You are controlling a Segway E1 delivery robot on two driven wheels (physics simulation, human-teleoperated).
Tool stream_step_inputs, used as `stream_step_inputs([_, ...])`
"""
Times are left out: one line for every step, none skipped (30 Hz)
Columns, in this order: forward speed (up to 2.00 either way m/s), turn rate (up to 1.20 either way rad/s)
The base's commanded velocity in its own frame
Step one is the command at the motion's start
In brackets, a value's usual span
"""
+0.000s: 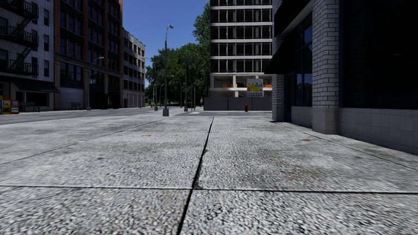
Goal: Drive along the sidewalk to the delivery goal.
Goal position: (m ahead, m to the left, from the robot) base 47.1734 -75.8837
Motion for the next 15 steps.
stream_step_inputs([0.00, 0.00])
stream_step_inputs([0.00, 0.00])
stream_step_inputs([0.00, 0.00])
stream_step_inputs([0.00, 0.00])
stream_step_inputs([0.00, 0.00])
stream_step_inputs([0.00, 0.00])
stream_step_inputs([0.00, 0.00])
stream_step_inputs([0.00, 0.00])
stream_step_inputs([0.00, 0.00])
stream_step_inputs([0.00, 0.00])
stream_step_inputs([0.00, 0.00])
stream_step_inputs([0.00, 0.00])
stream_step_inputs([0.00, 0.00])
stream_step_inputs([0.00, 0.00])
stream_step_inputs([0.00, 0.00])
